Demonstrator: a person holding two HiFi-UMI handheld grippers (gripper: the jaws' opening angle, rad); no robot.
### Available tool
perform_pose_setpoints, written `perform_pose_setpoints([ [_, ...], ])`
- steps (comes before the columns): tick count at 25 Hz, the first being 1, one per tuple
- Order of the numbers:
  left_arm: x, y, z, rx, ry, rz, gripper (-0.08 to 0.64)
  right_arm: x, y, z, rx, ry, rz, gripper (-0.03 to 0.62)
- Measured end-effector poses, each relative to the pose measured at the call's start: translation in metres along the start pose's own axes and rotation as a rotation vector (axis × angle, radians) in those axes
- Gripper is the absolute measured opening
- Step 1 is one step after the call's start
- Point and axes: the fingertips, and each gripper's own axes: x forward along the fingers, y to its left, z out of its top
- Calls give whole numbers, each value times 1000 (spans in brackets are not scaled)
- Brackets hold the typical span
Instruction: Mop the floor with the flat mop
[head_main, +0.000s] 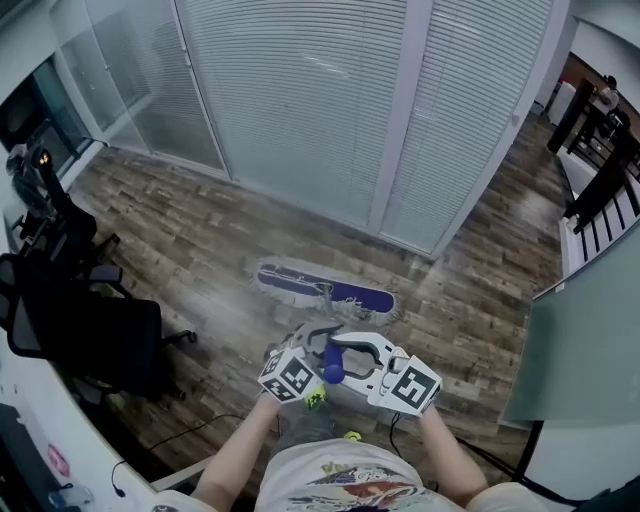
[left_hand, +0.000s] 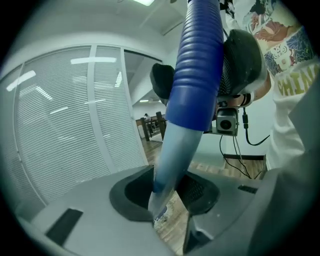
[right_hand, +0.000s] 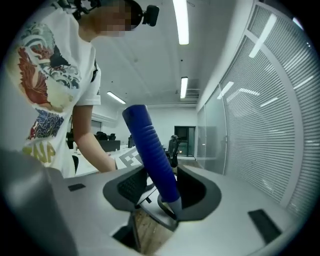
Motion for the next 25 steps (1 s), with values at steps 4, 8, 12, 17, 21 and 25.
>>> perform_pose_setpoints([
  [4,-1,-58,-17,-24,-3,-14,117,-20,55,-30,13,51,34,187],
  [8,0,-78,-30,-84,-53,37,124,-27,77,-45,49,-33,3,192],
  [12,5,-78,-27,-92,-67,25,127,-31,71,-43,79,-98,-2,196],
  [17,7,-66,-42,-78,-53,-10,127,-15,66,-59,79,-19,63,202],
  [21,19,-26,-67,-88,-30,-2,138,15,33,-73,104,8,64,207],
  [25,25,48,-78,-115,-50,1,141,56,-31,-66,103,-14,46,209],
])
